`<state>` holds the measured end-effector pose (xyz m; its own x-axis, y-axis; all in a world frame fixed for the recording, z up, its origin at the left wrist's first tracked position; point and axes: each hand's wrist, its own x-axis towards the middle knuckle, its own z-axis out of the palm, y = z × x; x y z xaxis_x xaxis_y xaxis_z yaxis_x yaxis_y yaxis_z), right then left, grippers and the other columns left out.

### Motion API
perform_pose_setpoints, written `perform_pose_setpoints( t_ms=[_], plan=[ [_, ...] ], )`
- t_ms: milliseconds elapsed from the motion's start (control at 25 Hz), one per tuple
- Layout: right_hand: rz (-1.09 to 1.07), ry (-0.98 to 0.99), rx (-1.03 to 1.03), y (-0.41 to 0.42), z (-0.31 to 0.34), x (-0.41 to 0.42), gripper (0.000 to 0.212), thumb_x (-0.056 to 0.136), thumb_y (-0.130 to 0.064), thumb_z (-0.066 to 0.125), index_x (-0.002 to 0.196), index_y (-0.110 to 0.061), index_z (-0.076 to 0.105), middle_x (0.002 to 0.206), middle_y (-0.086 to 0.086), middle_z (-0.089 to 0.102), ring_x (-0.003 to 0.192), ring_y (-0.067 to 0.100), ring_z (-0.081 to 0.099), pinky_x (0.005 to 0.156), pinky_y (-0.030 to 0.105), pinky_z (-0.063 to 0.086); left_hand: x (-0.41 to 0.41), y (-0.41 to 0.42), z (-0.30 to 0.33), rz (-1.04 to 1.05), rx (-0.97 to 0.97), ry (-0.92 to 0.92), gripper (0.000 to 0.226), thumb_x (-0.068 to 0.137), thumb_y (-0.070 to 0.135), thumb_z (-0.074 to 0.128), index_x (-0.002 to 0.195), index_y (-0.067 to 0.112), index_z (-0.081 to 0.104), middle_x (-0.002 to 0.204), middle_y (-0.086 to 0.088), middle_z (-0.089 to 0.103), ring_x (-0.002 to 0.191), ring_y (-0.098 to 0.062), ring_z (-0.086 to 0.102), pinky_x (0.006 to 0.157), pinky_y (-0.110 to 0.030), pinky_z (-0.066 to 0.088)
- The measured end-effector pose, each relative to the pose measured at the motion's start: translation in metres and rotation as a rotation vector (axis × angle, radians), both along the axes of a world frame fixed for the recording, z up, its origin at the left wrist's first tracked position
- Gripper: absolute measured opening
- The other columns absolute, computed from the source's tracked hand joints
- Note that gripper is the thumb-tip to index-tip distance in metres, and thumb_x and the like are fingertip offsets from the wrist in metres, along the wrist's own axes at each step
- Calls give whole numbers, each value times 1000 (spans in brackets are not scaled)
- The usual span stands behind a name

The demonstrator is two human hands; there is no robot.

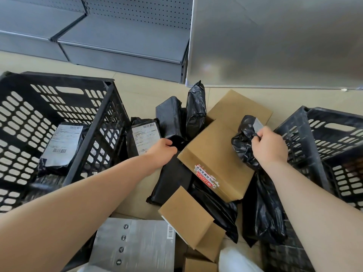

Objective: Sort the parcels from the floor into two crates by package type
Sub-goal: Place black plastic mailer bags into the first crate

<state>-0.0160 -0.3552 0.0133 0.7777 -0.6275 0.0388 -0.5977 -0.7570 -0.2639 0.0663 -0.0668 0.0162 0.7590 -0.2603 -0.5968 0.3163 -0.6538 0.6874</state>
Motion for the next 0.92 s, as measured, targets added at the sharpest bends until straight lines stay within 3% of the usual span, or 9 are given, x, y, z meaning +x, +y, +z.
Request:
perform_pose_setpoints(
  t_ms=[80,240,360,520,640,760,920],
  plan=[
    [-7,-124,31,3,15,9,11,100,-17,50,99,-6,53,83,15,60,75,36,55,63,37,42,3,-4,2,95,-81,64,49,95,21,52,144,17,46,105,-2,58,100,-18,57,89,-30,48],
    [84,-236,147,19,39,30,10,100,-20,50,95,-11,47,77,6,56,72,31,54,62,38,42,0,-9,11,236,-311,233,30,99,23,55,128,16,54,130,-7,57,117,-20,55,107,-37,46],
    [168,-290,296,42,45,46,9,98,-19,53,93,-14,47,76,-1,53,70,23,52,60,34,40,1,-9,11,302,-431,311,51,99,34,55,145,16,44,148,-9,47,134,-26,47,111,-42,43],
    [211,-332,548,79,41,53,16,96,-16,56,84,-21,46,77,-1,53,67,16,49,57,30,38,6,-4,10,363,-529,446,71,96,56,51,154,20,30,152,-14,42,133,-33,49,109,-50,42],
    [303,-330,597,98,42,55,20,92,-16,61,79,-26,49,83,0,62,73,18,59,66,33,49,10,3,4,443,-620,511,84,90,65,52,156,19,25,154,-16,40,137,-34,44,111,-53,39],
    [506,-182,551,113,38,54,19,90,-22,63,78,-32,52,102,0,71,94,25,68,80,45,58,18,10,-3,490,-694,517,86,87,70,52,151,14,36,147,-15,50,134,-33,49,113,-52,36],
    [649,-35,554,134,26,53,11,89,-27,64,83,-32,56,115,-1,70,109,25,65,94,47,54,21,16,-1,494,-648,483,64,87,66,58,127,16,60,113,-8,67,106,-27,65,102,-47,49]
  ],
)
